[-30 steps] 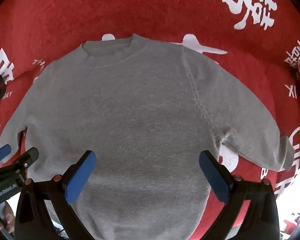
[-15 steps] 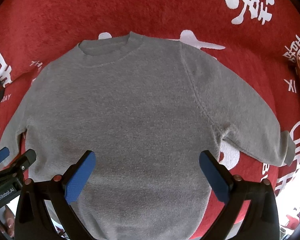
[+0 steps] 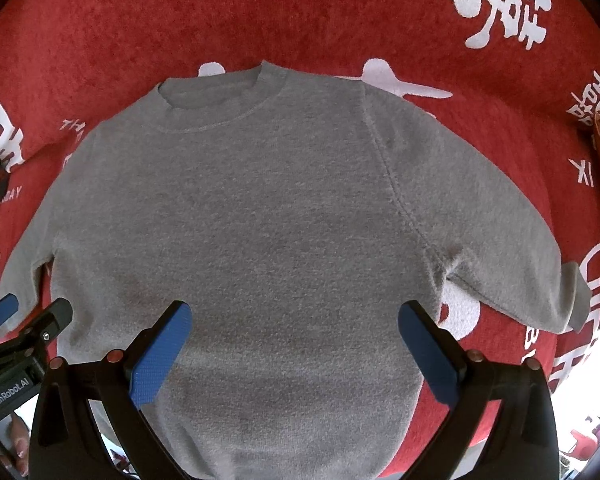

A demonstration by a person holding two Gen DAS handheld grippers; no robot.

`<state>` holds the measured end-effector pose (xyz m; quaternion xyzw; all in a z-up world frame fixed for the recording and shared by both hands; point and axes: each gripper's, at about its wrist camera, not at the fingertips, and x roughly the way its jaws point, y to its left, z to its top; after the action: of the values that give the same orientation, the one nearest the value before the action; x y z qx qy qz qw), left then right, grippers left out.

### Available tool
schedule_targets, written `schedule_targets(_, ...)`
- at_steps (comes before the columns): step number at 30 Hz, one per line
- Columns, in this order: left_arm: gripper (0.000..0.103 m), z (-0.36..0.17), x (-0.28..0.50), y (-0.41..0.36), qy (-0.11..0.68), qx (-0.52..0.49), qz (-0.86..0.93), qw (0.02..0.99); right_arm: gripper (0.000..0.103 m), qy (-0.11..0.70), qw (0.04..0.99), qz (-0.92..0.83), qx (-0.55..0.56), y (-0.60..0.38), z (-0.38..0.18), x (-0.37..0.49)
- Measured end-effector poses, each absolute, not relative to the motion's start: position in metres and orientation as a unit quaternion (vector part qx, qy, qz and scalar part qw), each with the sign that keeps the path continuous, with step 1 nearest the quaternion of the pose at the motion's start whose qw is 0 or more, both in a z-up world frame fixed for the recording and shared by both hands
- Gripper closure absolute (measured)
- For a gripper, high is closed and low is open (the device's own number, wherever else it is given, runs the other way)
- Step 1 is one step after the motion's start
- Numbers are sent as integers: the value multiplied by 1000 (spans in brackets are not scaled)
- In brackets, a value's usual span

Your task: Fold small clothes

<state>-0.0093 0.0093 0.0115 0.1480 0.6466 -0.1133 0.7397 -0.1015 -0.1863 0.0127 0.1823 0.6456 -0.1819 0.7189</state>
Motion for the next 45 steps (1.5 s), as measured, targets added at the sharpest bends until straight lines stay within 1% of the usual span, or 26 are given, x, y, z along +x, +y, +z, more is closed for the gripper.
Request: schedule_targets(45,0,4,0,19,652,143,-108,737,0,651,714,-179,185,-178,7,-91)
